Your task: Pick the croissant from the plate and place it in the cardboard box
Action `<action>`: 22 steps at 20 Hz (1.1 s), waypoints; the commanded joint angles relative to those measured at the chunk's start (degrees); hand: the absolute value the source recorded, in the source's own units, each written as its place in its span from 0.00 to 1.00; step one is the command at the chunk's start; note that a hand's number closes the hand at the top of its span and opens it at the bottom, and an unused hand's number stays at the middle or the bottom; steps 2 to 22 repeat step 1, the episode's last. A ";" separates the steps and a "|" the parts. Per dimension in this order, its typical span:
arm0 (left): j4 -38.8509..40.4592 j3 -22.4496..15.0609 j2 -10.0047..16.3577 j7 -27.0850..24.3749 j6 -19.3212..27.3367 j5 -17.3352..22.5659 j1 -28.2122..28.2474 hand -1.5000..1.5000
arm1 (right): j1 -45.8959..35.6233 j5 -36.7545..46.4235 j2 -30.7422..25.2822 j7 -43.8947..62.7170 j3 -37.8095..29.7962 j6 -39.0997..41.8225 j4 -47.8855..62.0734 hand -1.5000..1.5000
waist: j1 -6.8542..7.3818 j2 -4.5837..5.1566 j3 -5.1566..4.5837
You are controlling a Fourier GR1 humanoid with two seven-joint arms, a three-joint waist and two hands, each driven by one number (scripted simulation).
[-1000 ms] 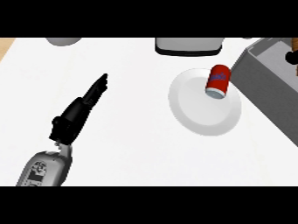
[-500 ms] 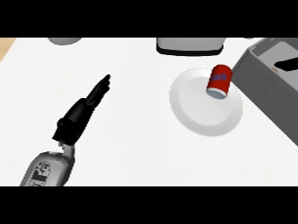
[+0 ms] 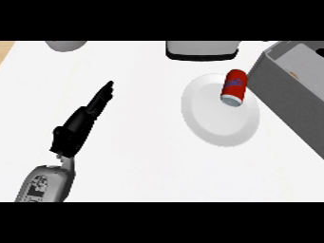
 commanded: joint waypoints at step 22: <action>-4.11 -1.25 -0.63 0.60 0.19 -0.14 3.52 0.50 | 2.05 -8.76 -1.60 -5.25 -5.69 0.69 -3.75 0.00 | 0.01 -0.32 -0.04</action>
